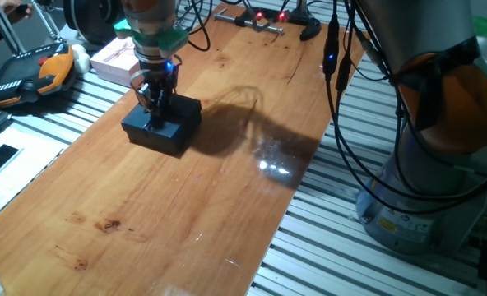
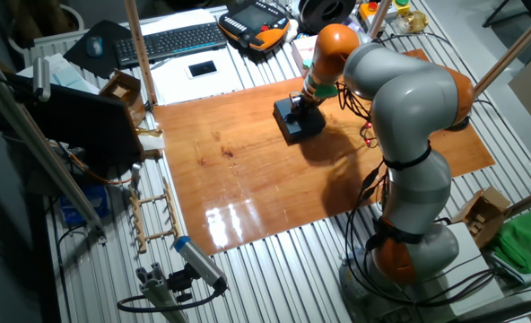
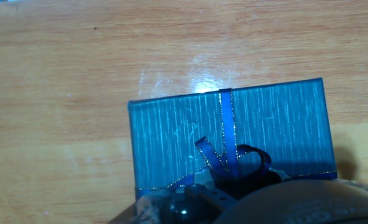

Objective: Take everything out of the gift box

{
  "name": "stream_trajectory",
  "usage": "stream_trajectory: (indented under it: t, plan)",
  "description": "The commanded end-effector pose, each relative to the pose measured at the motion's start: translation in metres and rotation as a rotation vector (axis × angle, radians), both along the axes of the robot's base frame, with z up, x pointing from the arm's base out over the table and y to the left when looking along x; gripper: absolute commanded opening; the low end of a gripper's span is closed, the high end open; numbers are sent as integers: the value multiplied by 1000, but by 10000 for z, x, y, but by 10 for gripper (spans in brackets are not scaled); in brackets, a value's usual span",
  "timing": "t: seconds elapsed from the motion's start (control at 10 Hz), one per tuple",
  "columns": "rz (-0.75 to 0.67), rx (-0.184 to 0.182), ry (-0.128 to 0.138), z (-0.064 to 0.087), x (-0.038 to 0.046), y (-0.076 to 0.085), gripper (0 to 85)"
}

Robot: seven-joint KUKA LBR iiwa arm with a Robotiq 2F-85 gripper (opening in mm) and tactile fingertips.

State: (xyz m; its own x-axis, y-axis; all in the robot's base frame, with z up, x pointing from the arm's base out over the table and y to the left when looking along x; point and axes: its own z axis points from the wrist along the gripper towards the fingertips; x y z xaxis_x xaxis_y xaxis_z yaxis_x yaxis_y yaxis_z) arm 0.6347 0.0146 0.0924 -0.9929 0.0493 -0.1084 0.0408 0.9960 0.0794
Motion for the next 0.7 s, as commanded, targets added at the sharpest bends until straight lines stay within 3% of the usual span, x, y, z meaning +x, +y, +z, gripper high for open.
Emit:
stream_trajectory:
  t: [0.0, 0.6]
  plan:
    - [0, 2, 1, -6, -5, 10, 453]
    - [19, 9, 5, 9, -2, 6, 217]
